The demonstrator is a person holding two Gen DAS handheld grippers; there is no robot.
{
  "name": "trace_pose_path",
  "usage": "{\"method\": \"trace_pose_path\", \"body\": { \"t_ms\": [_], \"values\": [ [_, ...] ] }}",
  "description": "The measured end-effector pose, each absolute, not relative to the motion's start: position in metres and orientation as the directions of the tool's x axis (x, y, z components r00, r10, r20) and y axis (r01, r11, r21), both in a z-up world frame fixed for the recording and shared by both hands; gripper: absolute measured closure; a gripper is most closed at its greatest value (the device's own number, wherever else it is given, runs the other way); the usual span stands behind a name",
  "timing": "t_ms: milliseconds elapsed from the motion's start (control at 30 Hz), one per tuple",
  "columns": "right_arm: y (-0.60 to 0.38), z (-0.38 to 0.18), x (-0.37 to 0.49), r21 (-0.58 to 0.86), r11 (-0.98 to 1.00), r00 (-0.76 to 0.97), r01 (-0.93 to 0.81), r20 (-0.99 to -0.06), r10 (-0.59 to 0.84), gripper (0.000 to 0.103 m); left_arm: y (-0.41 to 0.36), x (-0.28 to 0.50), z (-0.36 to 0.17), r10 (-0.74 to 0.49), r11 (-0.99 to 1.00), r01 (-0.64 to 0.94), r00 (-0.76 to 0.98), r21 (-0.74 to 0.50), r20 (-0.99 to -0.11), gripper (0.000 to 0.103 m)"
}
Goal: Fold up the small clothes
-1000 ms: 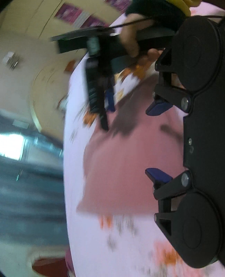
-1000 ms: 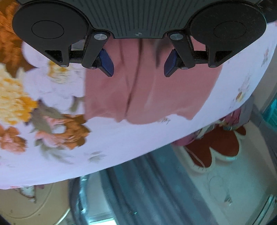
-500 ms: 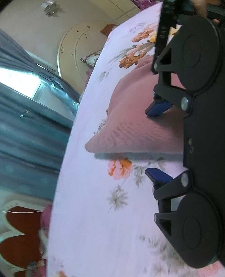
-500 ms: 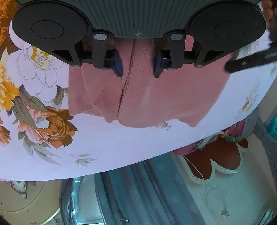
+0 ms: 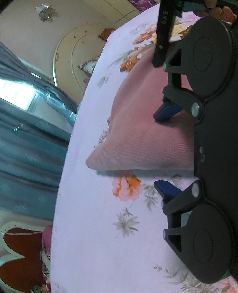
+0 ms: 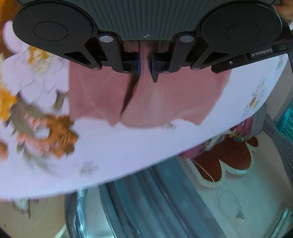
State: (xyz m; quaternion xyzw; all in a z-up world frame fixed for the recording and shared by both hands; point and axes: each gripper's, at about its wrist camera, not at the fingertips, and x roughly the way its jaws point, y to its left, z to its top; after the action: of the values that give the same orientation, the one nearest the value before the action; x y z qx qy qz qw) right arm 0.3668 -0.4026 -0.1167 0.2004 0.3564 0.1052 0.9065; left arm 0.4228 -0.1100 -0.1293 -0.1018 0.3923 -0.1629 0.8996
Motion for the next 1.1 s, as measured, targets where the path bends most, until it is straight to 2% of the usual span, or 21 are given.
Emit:
{"method": "trace_pose_path", "body": {
  "t_ms": [133, 233, 333, 433, 467, 500, 567, 667, 733, 767, 800, 933, 967, 1000, 1033, 1100],
  "values": [
    [-0.413, -0.098, 0.345, 0.372, 0.927, 0.773, -0.044, -0.576, 0.267, 0.093, -0.121, 0.414, -0.117, -0.422, 0.906, 0.268, 0.641, -0.328, -0.641, 0.033],
    [-0.422, -0.111, 0.348, 0.304, 0.953, 0.758, -0.005, -0.620, 0.201, 0.093, -0.131, 0.413, -0.123, -0.428, 0.904, 0.291, 0.621, -0.314, -0.657, 0.028],
    [-0.430, -0.141, 0.358, 0.348, 0.936, 0.678, 0.053, -0.701, 0.222, 0.093, -0.138, 0.414, -0.138, -0.420, 0.907, 0.287, 0.588, -0.307, -0.691, 0.027],
    [-0.436, -0.136, 0.347, 0.382, 0.921, 0.689, 0.073, -0.687, 0.230, 0.092, -0.137, 0.412, -0.137, -0.415, 0.909, 0.294, 0.586, -0.295, -0.696, 0.027],
    [-0.438, -0.132, 0.342, 0.400, 0.913, 0.685, 0.076, -0.686, 0.244, 0.085, -0.136, 0.411, -0.136, -0.419, 0.907, 0.300, 0.580, -0.294, -0.699, 0.027],
    [-0.443, -0.128, 0.334, 0.418, 0.904, 0.687, 0.086, -0.682, 0.250, 0.062, -0.135, 0.410, -0.134, -0.423, 0.905, 0.308, 0.576, -0.293, -0.699, 0.027],
    [-0.444, -0.122, 0.316, 0.420, 0.904, 0.690, 0.078, -0.678, 0.255, 0.033, -0.133, 0.406, -0.132, -0.425, 0.903, 0.325, 0.574, -0.281, -0.700, 0.027],
    [-0.436, -0.118, 0.289, 0.354, 0.934, 0.688, 0.053, -0.691, 0.223, 0.034, -0.130, 0.399, -0.129, -0.428, 0.901, 0.327, 0.570, -0.284, -0.701, 0.027],
    [-0.431, -0.116, 0.272, 0.330, 0.942, 0.689, 0.051, -0.695, 0.206, 0.046, -0.129, 0.394, -0.127, -0.429, 0.901, 0.330, 0.571, -0.283, -0.700, 0.028],
    [-0.428, -0.115, 0.266, 0.325, 0.944, 0.688, 0.048, -0.696, 0.205, 0.058, -0.128, 0.390, -0.126, -0.431, 0.900, 0.332, 0.573, -0.284, -0.697, 0.028],
    [-0.426, -0.116, 0.261, 0.326, 0.944, 0.686, 0.043, -0.697, 0.209, 0.061, -0.127, 0.387, -0.125, -0.433, 0.899, 0.333, 0.573, -0.285, -0.696, 0.028],
    [-0.415, -0.125, 0.254, 0.309, 0.951, 0.660, 0.009, -0.716, 0.227, 0.061, -0.123, 0.376, -0.126, -0.434, 0.898, 0.329, 0.565, -0.291, -0.702, 0.027],
    [-0.410, -0.126, 0.255, 0.298, 0.954, 0.650, -0.007, -0.724, 0.231, 0.064, -0.123, 0.374, -0.127, -0.433, 0.899, 0.330, 0.562, -0.290, -0.704, 0.027],
    [-0.406, -0.128, 0.254, 0.282, 0.959, 0.642, -0.021, -0.732, 0.229, 0.080, -0.122, 0.372, -0.129, -0.433, 0.898, 0.329, 0.556, -0.291, -0.709, 0.027],
    [-0.403, -0.131, 0.254, 0.257, 0.966, 0.634, -0.028, -0.742, 0.216, 0.085, -0.122, 0.370, -0.132, -0.433, 0.898, 0.329, 0.547, -0.292, -0.716, 0.027],
    [-0.402, -0.132, 0.252, 0.248, 0.968, 0.633, -0.029, -0.745, 0.210, 0.085, -0.122, 0.366, -0.137, -0.429, 0.899, 0.328, 0.538, -0.288, -0.725, 0.027]
  ]
}}
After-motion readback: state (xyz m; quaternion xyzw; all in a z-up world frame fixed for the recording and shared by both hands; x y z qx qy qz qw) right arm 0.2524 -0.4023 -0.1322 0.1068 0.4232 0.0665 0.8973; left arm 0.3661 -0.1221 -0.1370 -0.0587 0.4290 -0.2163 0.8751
